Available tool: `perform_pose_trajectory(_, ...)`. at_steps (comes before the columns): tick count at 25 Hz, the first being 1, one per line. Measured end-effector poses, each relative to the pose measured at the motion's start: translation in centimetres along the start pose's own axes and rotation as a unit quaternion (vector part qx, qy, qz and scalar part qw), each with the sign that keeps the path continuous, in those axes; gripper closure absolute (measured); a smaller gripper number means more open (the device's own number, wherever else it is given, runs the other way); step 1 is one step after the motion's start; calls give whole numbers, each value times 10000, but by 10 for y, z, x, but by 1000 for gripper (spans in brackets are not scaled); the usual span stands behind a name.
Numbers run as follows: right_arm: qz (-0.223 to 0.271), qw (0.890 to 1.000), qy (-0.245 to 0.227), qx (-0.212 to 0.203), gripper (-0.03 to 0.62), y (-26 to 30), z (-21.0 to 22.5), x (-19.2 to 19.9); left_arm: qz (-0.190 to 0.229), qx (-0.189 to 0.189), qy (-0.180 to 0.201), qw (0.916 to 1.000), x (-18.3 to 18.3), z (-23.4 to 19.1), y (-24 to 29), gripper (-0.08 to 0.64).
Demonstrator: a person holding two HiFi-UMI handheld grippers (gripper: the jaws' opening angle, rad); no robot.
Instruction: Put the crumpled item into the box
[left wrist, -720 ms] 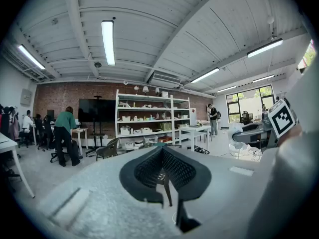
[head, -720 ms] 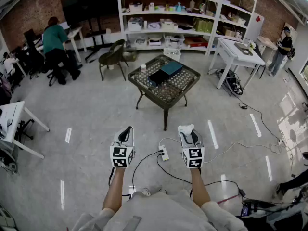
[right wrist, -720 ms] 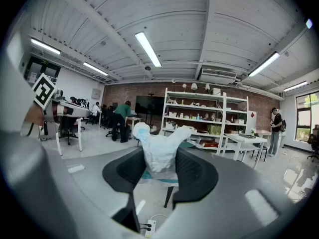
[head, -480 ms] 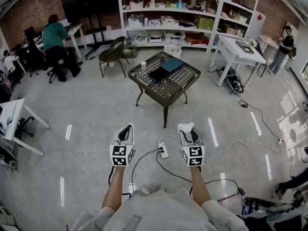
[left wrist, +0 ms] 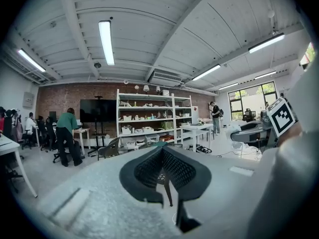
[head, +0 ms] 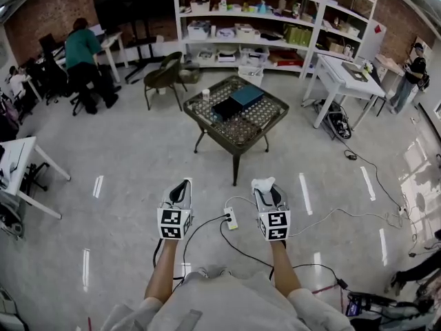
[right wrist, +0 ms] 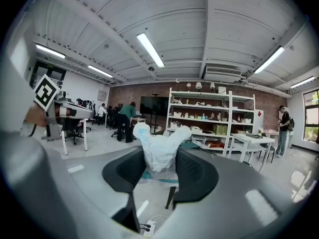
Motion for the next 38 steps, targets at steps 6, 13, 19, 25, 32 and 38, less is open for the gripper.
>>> perform_pose_trajectory(6,-48,9999,-63,-110,424,11,17,5,-81,-50,-42,9999,6,12,17,554)
perform_pose_trajectory(13,-91,9998,0,-181,425,28,32,8,-161,-80,-121,9998,10,16,38,554)
perform_pose_trajectory(19,-173,9997,22,-184,424,60,42,8,-249,-35,-173,9995,15,6,70,554)
perform_pose_trajectory(25,-188,9998,13,-81,425,109,51,6,-251,53,-214,9994,23,-22,116,554)
perform_pose_trajectory(32,-157,9998,-40,109,425,185,64,-30,-83,225,-236,9994,2,-71,190,554)
perform_pose_trajectory(38,-59,9997,-138,200,424,256,66,-71,28,300,-245,9992,-19,-128,250,554)
Point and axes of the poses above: the fingertips, and each gripper's own axes: y forward along the fingers, z to its right, x out of its underside, the point moved 2 cm from there along -y, backward along the fingers, and after that the axes turned 7 degrees about y, right-handed, at the moved point
